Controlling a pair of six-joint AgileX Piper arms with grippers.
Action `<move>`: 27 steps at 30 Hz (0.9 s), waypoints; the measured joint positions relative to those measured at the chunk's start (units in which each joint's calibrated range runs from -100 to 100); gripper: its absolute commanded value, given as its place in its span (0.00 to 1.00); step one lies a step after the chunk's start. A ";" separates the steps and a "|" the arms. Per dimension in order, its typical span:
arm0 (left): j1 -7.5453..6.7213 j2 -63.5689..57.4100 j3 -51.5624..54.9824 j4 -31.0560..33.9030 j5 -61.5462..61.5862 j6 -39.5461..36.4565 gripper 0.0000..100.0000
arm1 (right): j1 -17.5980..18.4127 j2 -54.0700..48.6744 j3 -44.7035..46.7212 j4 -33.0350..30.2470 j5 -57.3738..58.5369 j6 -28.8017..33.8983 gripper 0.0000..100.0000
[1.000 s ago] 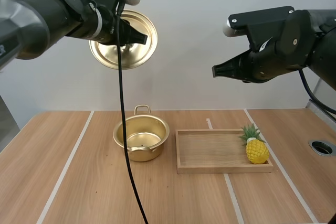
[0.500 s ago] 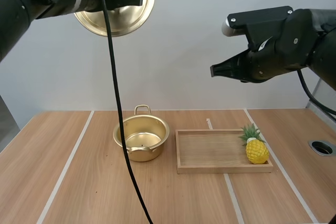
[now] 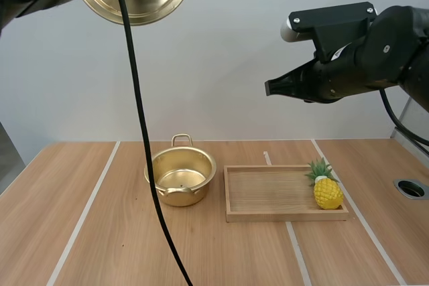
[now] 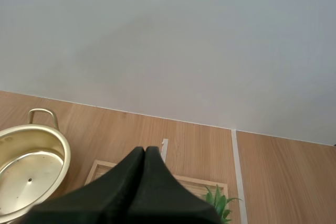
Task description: Open the pot, put the pineapple inside, and close it
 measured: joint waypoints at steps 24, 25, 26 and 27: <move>0.00 0.00 0.00 0.00 0.68 -0.09 0.00 | 0.00 14.82 0.00 -14.33 1.27 -0.84 0.00; 0.00 0.00 0.00 0.00 0.68 -0.09 0.00 | 0.00 15.01 0.16 -15.35 1.27 -0.33 0.00; 0.00 0.00 0.00 0.00 0.68 -0.09 0.00 | 0.00 15.18 0.62 -16.33 1.27 0.29 0.00; 0.00 0.00 0.00 0.00 0.68 -0.09 0.00 | 0.00 15.18 1.14 -16.99 1.27 0.52 0.00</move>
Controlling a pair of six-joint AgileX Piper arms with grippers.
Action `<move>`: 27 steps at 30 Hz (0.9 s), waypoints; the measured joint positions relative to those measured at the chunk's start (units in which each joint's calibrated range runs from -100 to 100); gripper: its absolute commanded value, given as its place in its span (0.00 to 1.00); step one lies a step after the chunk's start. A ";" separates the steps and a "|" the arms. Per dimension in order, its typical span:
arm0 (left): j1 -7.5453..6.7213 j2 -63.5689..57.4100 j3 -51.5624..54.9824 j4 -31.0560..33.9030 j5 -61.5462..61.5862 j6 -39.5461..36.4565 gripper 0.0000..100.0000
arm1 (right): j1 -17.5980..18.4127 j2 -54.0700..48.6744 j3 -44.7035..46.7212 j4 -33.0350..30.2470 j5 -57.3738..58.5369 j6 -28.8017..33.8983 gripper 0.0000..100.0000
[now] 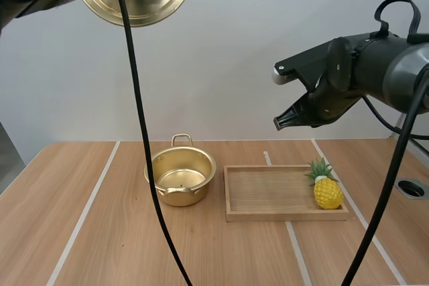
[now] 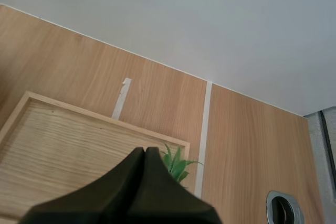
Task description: Open the pot, put the pineapple inside, and close it
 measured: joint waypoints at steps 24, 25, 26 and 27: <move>0.00 0.00 0.00 0.00 0.00 -0.10 0.00 | -4.20 3.28 9.06 -13.61 -7.55 11.95 0.00; 0.00 0.00 0.00 0.00 0.00 -0.10 0.00 | -4.50 3.94 9.06 -13.33 -7.78 12.01 0.00; 0.00 0.00 0.00 0.00 0.00 -0.10 0.00 | -4.72 4.62 9.06 -12.71 -8.00 12.01 0.00; 0.00 0.00 0.00 0.00 0.00 -0.10 0.00 | -4.96 5.19 9.06 -12.30 -8.24 12.01 0.00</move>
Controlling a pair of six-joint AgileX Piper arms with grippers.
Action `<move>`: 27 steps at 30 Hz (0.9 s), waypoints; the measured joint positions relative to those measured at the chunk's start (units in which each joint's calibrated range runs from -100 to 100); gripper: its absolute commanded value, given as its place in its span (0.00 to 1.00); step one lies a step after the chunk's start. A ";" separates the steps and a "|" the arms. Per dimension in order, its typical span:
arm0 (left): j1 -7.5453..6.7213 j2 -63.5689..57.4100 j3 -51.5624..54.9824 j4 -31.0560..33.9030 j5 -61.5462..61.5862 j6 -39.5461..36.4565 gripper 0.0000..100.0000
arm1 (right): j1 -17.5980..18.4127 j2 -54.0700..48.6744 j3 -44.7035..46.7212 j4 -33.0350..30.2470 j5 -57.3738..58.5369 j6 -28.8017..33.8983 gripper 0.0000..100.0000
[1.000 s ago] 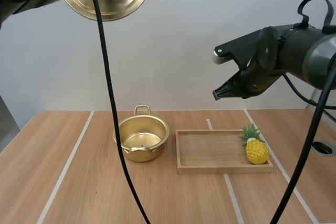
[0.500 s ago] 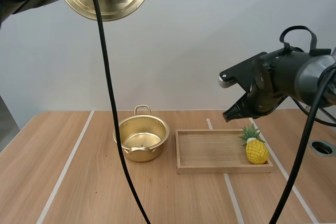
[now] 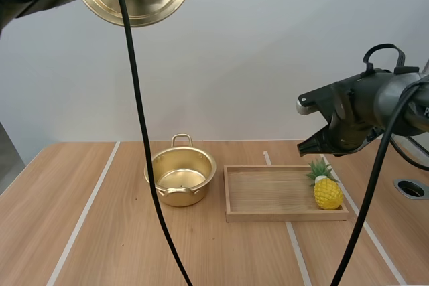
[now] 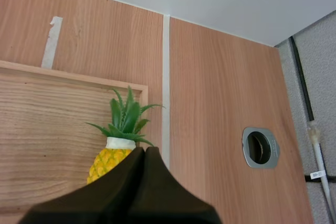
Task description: Open the pot, put the pineapple inside, and close it
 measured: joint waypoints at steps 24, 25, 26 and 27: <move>0.00 0.00 0.00 0.00 0.00 0.00 0.00 | -3.14 4.69 0.00 3.86 -1.77 3.28 0.00; 0.00 0.00 0.00 0.00 0.00 0.00 0.00 | -3.14 4.94 0.00 4.29 -1.77 3.28 0.00; 0.00 0.00 0.00 0.00 0.00 0.00 0.00 | -3.14 5.43 0.00 4.88 -1.92 3.13 0.00; 0.00 0.00 0.00 0.00 0.00 0.00 0.00 | -3.14 6.08 0.00 5.31 -1.92 2.96 0.00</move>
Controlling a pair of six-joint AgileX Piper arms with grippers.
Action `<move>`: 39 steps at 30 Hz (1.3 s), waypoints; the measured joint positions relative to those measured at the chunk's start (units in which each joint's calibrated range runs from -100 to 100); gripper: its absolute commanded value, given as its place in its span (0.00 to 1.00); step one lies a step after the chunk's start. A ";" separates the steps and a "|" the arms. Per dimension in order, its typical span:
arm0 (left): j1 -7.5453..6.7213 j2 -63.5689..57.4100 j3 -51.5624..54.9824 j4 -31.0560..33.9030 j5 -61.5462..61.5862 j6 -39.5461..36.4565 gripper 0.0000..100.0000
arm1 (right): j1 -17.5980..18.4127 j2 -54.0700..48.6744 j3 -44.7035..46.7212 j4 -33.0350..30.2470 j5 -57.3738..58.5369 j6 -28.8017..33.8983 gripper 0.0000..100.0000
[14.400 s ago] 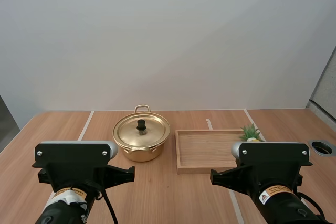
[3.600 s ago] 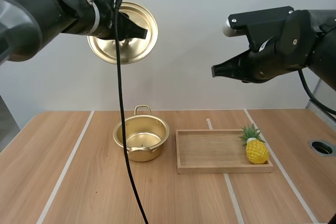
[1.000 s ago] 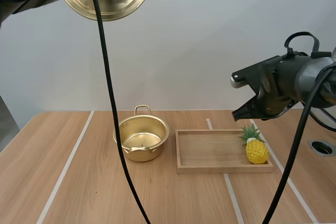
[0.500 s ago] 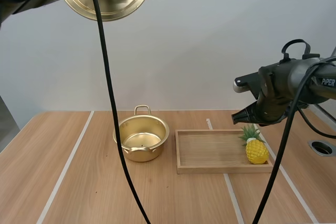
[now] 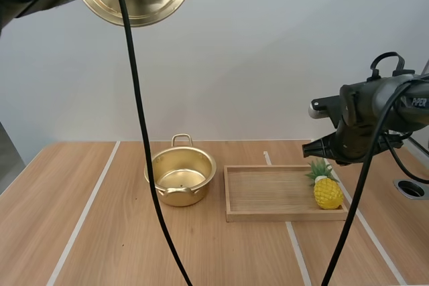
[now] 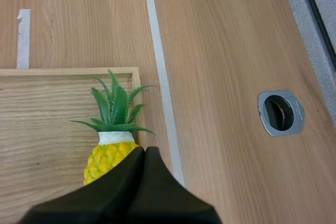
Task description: Open the pot, put the pineapple inside, and close it
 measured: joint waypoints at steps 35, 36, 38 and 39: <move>0.00 0.00 0.00 0.00 0.00 0.00 0.00 | 0.00 5.25 0.00 2.07 3.79 -2.70 0.00; 0.00 0.00 0.00 0.00 0.00 0.00 0.00 | 0.00 5.25 0.00 2.07 4.00 -3.01 0.09; 0.00 0.00 0.00 0.00 0.00 0.00 0.00 | 0.00 5.25 0.00 2.07 4.44 -3.60 0.41; 0.00 0.00 0.00 0.00 0.00 0.00 0.00 | 0.00 5.25 0.00 2.07 4.62 -3.60 0.55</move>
